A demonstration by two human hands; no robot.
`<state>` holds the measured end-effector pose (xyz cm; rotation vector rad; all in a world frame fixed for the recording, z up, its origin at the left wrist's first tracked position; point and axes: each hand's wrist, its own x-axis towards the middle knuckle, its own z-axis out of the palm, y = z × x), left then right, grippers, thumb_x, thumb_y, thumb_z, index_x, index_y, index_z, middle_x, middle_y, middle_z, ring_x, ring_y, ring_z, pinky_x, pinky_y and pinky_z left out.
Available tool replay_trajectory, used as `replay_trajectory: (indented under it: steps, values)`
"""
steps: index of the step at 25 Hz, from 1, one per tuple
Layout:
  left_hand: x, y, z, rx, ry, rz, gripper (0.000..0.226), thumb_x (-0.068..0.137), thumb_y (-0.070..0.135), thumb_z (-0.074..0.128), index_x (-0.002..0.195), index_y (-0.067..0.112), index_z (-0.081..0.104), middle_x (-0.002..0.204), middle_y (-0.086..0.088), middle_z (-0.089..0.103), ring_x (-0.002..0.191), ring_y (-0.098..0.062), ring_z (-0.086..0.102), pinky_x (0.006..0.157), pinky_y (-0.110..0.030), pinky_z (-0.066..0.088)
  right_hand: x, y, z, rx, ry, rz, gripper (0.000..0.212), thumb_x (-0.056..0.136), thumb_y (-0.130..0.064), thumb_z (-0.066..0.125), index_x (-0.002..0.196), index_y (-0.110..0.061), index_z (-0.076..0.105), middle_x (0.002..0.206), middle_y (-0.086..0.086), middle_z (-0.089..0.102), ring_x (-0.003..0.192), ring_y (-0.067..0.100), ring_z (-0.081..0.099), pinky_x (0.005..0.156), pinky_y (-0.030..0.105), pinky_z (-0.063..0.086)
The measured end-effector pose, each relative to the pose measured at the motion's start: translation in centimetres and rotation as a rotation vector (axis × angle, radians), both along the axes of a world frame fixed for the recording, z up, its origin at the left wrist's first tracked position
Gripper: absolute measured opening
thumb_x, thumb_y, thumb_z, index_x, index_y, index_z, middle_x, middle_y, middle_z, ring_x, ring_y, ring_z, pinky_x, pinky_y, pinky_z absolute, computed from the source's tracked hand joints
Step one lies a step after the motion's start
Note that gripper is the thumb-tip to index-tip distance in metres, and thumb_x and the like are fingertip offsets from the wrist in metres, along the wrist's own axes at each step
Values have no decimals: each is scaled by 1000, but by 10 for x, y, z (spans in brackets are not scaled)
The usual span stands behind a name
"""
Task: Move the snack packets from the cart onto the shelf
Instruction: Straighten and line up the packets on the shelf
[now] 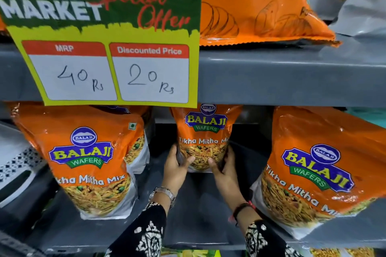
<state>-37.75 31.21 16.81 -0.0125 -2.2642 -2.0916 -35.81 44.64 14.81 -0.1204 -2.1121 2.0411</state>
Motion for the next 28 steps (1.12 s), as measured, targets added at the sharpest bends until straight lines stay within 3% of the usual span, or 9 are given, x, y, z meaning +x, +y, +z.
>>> replay_trajectory:
  steps: [5,9,12,14,18,20,22,24,28]
  values:
    - [1,1,-1,-32,8,-2,54,81,13,62,129,18,37,116,3,52,109,-14,49,87,-30,40,3,-3,3,40,-3,-16,72,84,-18,57,140,-22,13,148,7,29,131,17,33,106,36,34]
    - [22,8,-1,-113,105,156,75,77,32,62,138,9,23,139,-3,34,129,-17,33,106,-38,34,38,-5,3,294,46,-44,64,90,-20,48,139,-27,8,147,-9,16,138,10,17,108,18,15]
    - [49,21,2,-297,265,201,59,78,12,65,130,10,37,137,-14,43,126,-28,37,106,-35,29,94,4,3,422,180,-118,48,91,-26,43,124,-51,19,135,-21,25,127,-3,32,105,17,27]
    - [63,39,9,-353,322,64,56,76,14,67,126,15,43,132,-10,48,122,-26,40,101,-28,28,131,21,5,474,243,-283,29,89,-43,39,116,-49,31,122,-9,32,114,-8,38,99,16,35]
    - [73,89,22,-307,131,-365,86,73,21,72,139,20,17,150,-5,22,138,-22,19,114,-40,21,173,74,22,426,203,-569,79,71,-69,48,129,-19,31,125,21,30,107,21,39,92,34,39]
    - [75,110,28,-267,23,-501,96,73,20,72,140,24,4,149,3,16,138,-15,13,113,-38,18,176,98,31,389,86,-569,94,66,-50,68,139,-21,15,137,18,22,121,26,34,97,40,34]
    - [76,122,31,-191,-23,-587,92,74,15,70,139,25,7,134,11,27,126,-5,24,102,-27,26,171,111,34,350,-2,-440,99,67,-29,75,140,-29,8,145,9,19,131,26,29,106,46,32]
    - [80,128,33,-158,-21,-582,80,75,11,69,136,25,20,123,13,36,115,-3,33,93,-21,32,165,117,35,342,-2,-363,91,70,-22,74,139,-27,15,143,7,24,132,26,29,108,51,33]
    - [85,108,29,-173,34,-441,70,72,11,72,130,20,34,126,2,43,115,-11,42,92,-23,36,152,112,34,389,20,-295,81,71,-17,74,135,-15,26,136,11,36,131,26,30,106,48,35]
